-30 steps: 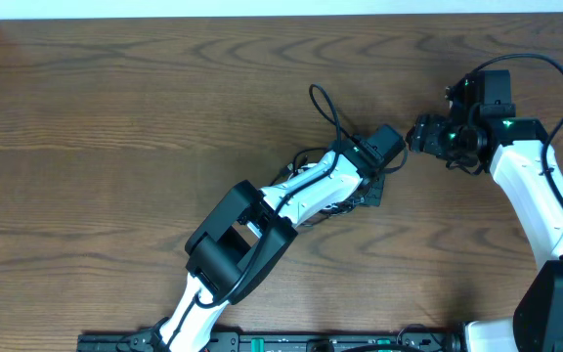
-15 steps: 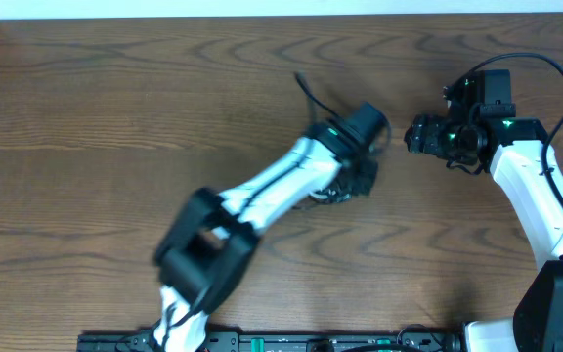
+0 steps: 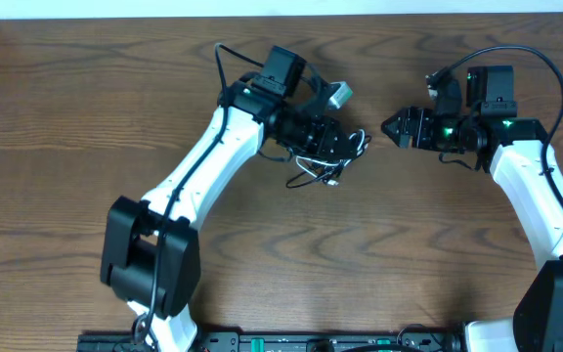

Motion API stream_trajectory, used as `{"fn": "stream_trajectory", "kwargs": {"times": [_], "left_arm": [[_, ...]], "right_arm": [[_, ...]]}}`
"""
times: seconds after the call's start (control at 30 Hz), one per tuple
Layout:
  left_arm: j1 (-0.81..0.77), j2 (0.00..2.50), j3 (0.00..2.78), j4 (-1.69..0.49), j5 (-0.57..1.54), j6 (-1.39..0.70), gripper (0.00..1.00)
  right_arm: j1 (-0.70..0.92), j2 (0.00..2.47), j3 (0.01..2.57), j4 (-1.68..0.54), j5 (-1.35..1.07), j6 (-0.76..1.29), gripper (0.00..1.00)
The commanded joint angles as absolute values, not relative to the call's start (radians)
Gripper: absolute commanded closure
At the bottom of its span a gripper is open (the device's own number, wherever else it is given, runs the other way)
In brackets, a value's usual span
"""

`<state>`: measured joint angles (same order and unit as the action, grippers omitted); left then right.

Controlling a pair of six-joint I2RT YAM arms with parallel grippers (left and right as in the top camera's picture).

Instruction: Untangle cables

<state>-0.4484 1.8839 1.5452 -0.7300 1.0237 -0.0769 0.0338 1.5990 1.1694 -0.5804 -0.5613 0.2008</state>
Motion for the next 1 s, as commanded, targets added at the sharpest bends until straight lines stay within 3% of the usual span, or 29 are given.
{"fn": "stream_trajectory", "kwargs": {"times": [0.0, 0.27, 0.6, 0.77, 0.97], "left_arm": [[-0.411, 1.916, 1.547, -0.719, 1.304, 0.015, 0.92], [-0.327, 1.921, 1.547, -0.589, 1.51, -0.03, 0.93], [-0.263, 1.921, 1.547, -0.535, 1.51, -0.133, 0.93], [-0.265, 1.921, 1.547, -0.535, 1.502, -0.133, 0.93], [-0.265, 1.921, 1.547, -0.537, 1.407, -0.145, 0.93]], "right_arm": [[0.03, 1.604, 1.166, -0.579, -0.677, 0.162, 0.21], [0.028, 1.604, 1.166, -0.57, -0.717, 0.16, 0.21], [0.029, 1.604, 1.166, -0.511, -0.801, 0.191, 0.23], [0.049, 1.604, 1.166, -0.463, -0.831, 0.249, 0.28], [0.107, 1.604, 1.166, -0.433, -0.812, 0.328, 0.43]]}}
